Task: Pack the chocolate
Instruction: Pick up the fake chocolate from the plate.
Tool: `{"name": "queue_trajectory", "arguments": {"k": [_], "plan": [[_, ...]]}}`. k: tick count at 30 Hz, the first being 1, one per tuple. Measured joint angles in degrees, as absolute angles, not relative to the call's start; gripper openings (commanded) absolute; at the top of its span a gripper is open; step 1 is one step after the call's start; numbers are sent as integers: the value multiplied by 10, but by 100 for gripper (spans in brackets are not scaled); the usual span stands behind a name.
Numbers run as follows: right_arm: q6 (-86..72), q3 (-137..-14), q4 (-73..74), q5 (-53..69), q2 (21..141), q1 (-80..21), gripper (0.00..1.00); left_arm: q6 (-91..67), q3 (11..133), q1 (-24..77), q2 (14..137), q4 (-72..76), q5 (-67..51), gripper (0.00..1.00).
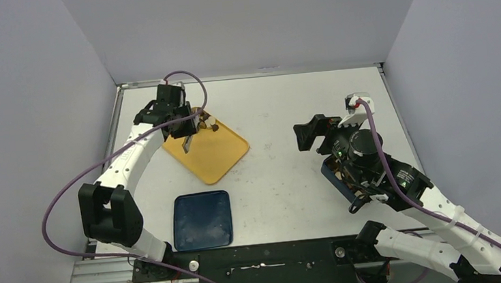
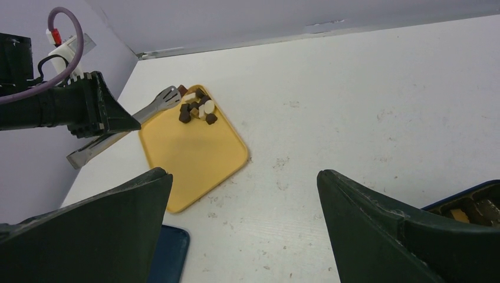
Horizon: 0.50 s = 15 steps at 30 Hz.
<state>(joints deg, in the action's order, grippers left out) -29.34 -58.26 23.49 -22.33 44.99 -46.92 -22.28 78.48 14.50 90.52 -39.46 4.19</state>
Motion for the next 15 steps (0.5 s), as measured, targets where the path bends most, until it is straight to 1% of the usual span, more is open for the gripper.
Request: {"name": "queue_trajectory", "arguments": {"k": [10, 15], "plan": [[-293, -583, 243, -239, 429, -469, 100, -228, 790, 211, 894, -406, 24, 17], [-293, -598, 257, -246, 428, -469, 100, -245, 790, 290, 879, -382, 5, 17]]}}
